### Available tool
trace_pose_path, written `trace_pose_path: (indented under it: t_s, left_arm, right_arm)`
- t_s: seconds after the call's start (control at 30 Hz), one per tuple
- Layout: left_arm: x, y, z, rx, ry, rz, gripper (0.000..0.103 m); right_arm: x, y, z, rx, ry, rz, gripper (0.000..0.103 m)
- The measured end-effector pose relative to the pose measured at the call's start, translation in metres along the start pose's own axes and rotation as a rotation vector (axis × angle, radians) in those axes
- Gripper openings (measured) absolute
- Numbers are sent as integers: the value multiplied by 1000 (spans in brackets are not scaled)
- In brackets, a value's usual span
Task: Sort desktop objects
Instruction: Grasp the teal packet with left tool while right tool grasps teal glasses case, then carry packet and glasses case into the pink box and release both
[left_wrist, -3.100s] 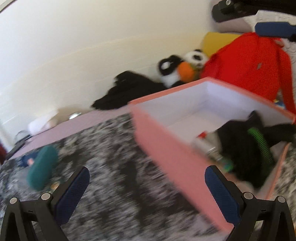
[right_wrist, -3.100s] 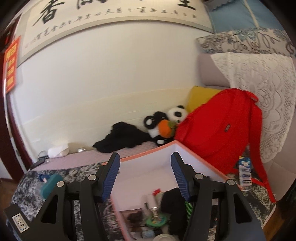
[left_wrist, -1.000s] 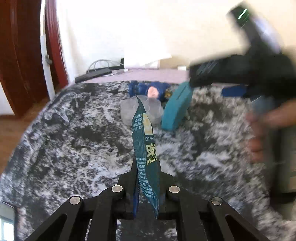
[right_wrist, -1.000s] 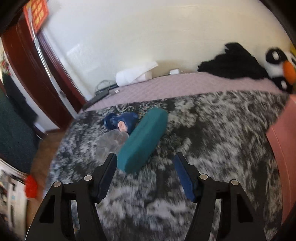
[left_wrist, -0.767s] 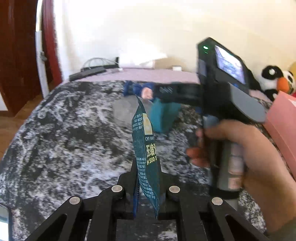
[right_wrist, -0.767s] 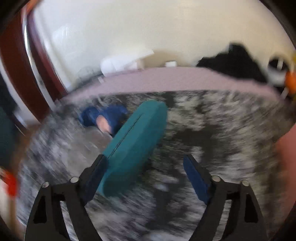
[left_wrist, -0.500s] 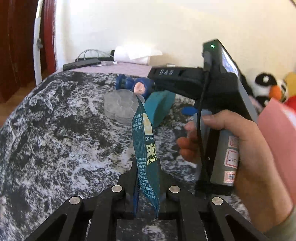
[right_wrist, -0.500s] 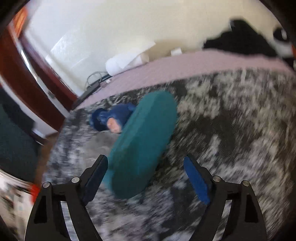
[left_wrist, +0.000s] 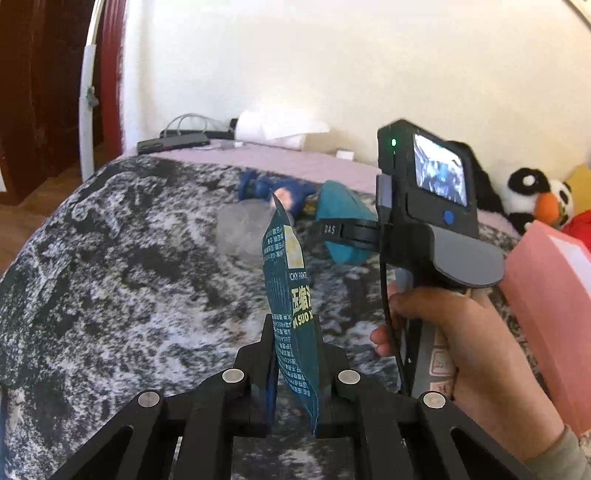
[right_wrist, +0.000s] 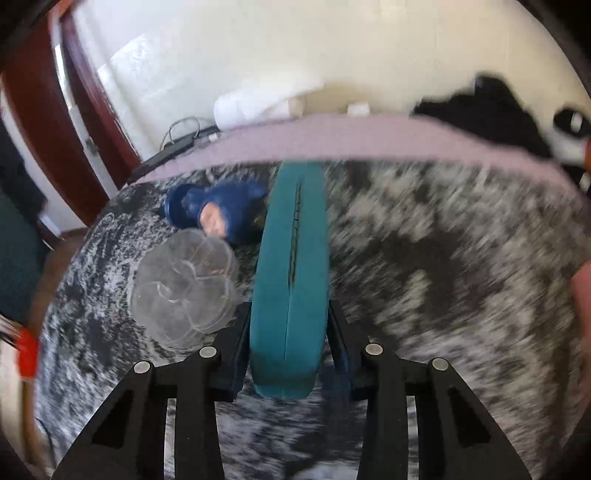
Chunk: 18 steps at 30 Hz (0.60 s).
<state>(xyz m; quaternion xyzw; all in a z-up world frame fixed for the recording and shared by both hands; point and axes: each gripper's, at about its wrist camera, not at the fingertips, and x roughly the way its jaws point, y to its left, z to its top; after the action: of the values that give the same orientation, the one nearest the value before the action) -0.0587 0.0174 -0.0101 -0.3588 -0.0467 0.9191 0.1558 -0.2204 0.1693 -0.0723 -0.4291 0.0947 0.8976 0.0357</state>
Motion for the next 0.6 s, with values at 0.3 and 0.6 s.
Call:
trace_pose_path:
  t_s: [0.3,0.6]
  left_arm:
    - [-14,-41,1,41,-21,-61,7]
    - [-22,-86,3,44,-27,-170,7]
  right_arm:
    - [-114,-10,22,-72,-163,-72,39]
    - [-242,-70,4,-61,-319,-110,39]
